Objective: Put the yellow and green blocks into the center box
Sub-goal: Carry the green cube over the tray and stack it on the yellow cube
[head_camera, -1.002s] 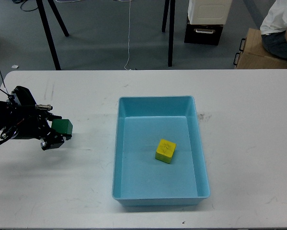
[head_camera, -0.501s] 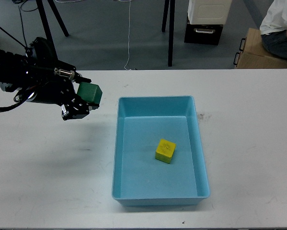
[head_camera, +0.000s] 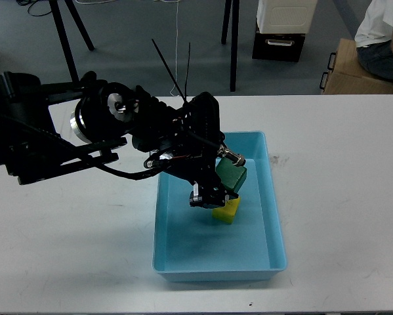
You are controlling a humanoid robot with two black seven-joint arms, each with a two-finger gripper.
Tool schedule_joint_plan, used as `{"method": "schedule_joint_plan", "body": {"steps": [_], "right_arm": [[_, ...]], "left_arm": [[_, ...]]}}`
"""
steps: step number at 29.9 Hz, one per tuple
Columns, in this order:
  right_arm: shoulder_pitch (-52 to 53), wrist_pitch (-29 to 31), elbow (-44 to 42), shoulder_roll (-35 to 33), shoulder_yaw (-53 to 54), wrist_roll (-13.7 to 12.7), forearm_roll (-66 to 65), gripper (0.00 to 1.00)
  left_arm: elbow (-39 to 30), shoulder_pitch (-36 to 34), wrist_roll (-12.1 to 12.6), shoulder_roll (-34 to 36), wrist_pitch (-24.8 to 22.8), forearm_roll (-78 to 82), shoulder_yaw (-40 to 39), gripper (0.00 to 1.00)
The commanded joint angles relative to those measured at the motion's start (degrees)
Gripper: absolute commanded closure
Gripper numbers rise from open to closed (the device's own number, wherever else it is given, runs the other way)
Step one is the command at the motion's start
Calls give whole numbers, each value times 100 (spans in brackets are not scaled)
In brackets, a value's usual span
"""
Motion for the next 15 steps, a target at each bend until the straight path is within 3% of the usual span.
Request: {"method": "schedule_joint_plan", "body": {"steps": [1,15], "right_arm": [[5,1,-10,0,-1,0,0,2],[40,1,-11,0,-10,0,0,2]], "left_arm": [[668,44,0,-498,1,0,164,76],[1152,299,0,-762,1,0,304,73]]}}
